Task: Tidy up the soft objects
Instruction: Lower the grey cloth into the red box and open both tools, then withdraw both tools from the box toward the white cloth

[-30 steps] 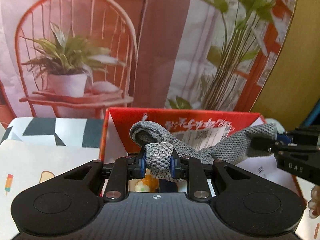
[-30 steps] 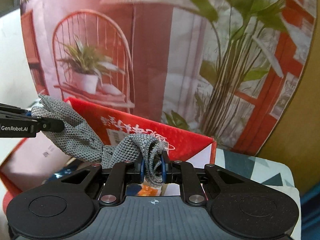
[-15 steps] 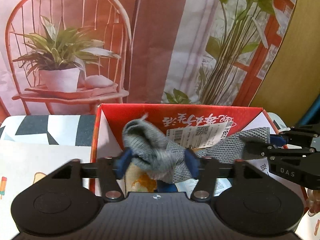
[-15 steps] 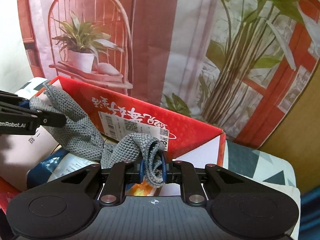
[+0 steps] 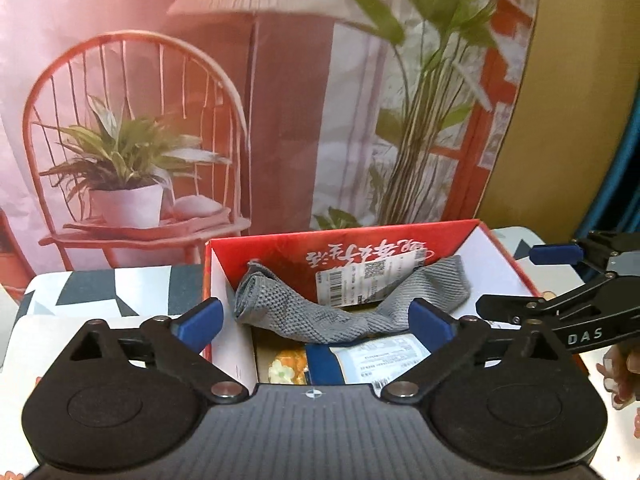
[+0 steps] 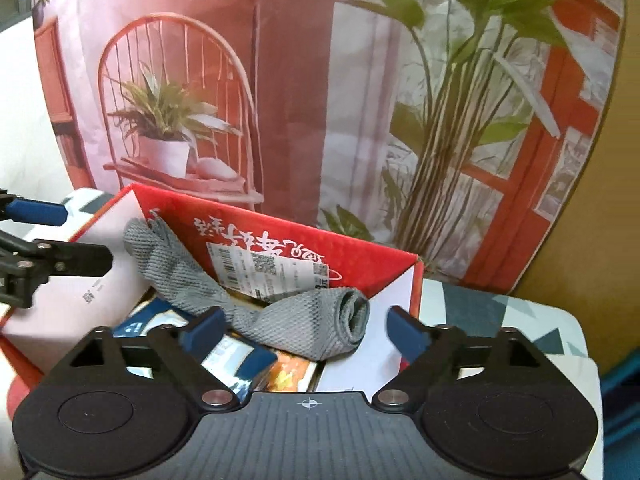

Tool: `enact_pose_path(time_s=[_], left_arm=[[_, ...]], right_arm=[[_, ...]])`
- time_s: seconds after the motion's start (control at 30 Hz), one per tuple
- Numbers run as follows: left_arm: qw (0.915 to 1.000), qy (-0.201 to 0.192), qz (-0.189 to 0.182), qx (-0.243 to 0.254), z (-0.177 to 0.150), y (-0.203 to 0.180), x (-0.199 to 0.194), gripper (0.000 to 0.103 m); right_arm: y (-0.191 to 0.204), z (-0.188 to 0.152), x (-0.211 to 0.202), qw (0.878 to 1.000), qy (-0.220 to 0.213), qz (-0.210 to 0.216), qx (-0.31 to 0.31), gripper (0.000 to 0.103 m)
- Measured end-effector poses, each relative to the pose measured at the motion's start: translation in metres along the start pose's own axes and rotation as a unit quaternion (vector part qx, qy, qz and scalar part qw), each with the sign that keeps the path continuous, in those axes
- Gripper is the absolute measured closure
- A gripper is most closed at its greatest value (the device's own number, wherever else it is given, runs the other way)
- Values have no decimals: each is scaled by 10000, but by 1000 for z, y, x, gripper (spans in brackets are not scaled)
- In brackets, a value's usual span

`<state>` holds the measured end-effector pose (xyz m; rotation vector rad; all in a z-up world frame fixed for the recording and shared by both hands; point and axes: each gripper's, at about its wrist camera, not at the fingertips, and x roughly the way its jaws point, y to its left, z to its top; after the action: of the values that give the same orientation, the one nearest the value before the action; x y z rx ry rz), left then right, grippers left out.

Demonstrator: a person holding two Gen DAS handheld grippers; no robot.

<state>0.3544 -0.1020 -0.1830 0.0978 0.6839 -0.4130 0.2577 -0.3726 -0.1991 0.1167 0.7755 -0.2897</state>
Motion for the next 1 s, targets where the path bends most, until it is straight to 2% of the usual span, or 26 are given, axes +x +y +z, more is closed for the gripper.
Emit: enact_pose_path(time_s=[0.03, 0.13, 0.47, 0.73, 1.0], left_arm=[[10000, -20, 1, 2, -2, 0, -6, 0], [10000, -9, 96, 19, -9, -3, -20, 0], [9991, -319, 282, -29, -39, -6, -71, 0], [9978, -496, 405, -143, -72, -3, -104, 0], [9981, -433, 394, -211, -110, -1, -123, 0]], right_arm=[[0, -2, -5, 10000, -36, 32, 79, 0], [-1, -9, -18, 9994, -99, 152, 281, 0], [3, -42, -66, 9953, -554, 382, 694, 0], [8, -73, -96, 9929, -798, 307, 829, 0], [17, -105, -122, 9905, -1028, 344, 846, 0]])
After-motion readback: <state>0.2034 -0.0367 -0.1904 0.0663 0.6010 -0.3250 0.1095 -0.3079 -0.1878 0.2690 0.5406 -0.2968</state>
